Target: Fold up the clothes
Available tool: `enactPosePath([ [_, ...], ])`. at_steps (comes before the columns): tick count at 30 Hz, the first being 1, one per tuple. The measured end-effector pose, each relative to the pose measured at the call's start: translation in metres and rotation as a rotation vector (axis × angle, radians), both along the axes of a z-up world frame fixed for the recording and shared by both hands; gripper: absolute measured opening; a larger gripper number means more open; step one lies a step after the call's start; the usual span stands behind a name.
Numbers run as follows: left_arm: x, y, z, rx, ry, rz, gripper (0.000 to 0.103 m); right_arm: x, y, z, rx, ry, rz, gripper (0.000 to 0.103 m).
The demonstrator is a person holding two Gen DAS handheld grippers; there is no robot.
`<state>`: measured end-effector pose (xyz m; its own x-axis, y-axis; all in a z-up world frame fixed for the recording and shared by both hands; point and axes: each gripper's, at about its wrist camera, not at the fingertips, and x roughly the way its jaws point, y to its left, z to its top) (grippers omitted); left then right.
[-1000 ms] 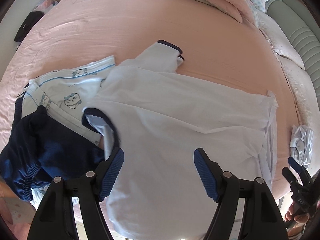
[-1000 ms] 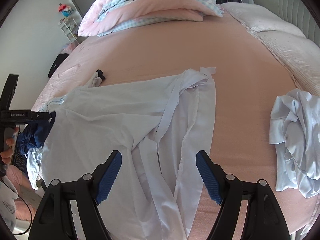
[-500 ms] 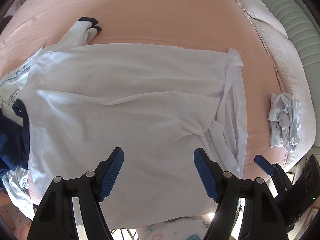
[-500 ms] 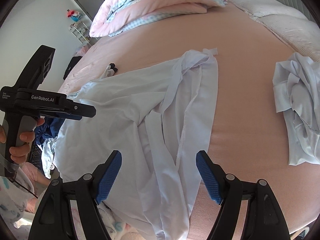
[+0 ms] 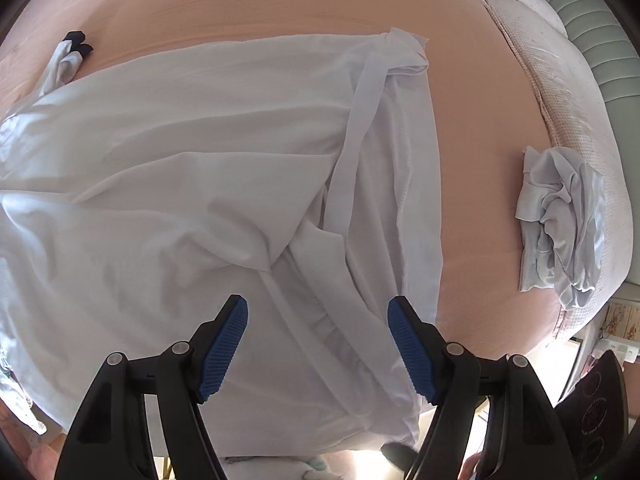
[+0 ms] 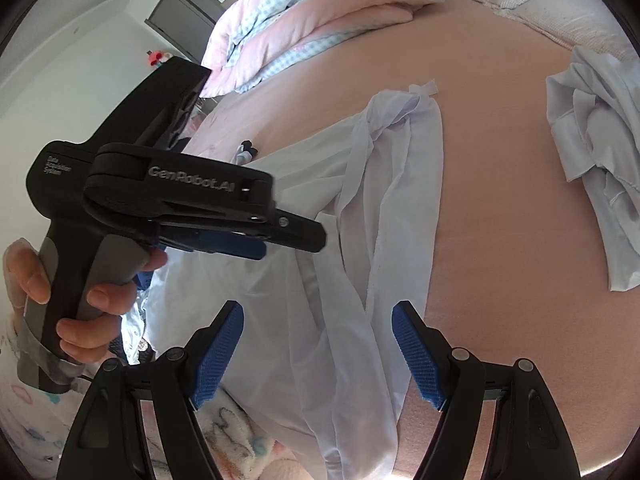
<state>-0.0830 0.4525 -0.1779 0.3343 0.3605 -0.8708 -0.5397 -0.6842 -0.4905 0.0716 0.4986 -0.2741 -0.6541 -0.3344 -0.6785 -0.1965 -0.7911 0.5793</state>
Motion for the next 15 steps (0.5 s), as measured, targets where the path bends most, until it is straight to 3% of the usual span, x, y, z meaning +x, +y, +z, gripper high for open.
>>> enactPosePath([
  [6,0.006,0.002,-0.019,0.020,-0.057,0.056,0.071,0.002,-0.002,-0.008,-0.060,0.006,-0.003,0.076],
  [12,0.004,-0.016,-0.024,0.115,-0.057,0.124,0.071,-0.003,-0.002,-0.024,-0.118,-0.045,0.010,0.073],
  [15,0.001,-0.015,-0.033,0.102,-0.085,0.120,0.071,-0.005,-0.002,-0.027,-0.148,-0.033,0.015,0.073],
])
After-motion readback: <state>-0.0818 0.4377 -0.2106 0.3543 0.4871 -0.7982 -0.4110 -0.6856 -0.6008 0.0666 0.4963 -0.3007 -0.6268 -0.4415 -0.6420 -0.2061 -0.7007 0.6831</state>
